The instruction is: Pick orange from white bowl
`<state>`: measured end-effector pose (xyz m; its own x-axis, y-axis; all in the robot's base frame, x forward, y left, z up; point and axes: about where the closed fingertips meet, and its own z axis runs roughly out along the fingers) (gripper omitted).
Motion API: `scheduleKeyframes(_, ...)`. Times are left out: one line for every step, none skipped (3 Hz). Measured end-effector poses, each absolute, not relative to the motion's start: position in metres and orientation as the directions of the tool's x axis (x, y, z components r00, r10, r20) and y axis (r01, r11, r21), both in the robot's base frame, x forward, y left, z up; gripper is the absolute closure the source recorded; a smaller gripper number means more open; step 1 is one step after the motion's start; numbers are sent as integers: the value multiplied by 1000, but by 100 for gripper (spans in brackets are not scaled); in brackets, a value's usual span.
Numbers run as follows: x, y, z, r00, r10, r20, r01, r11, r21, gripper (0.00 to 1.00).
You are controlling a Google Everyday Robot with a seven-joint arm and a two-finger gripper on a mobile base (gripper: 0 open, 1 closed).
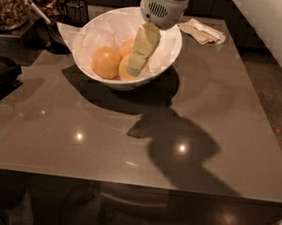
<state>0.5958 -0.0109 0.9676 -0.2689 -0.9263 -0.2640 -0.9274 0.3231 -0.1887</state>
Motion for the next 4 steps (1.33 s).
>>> scheduleKeyframes(594, -1, 961, -282, -924, -259, -928, 331, -170, 1)
scheduleKeyframes(604, -3, 955, -308, -917, -254, -923, 353, -152, 6)
scheduleKeyframes(619, -8, 955, -328, -910, -254, -917, 371, -144, 5)
scheduleKeyframes(629, -5, 951, -332, -908, -257, -919, 372, -127, 7)
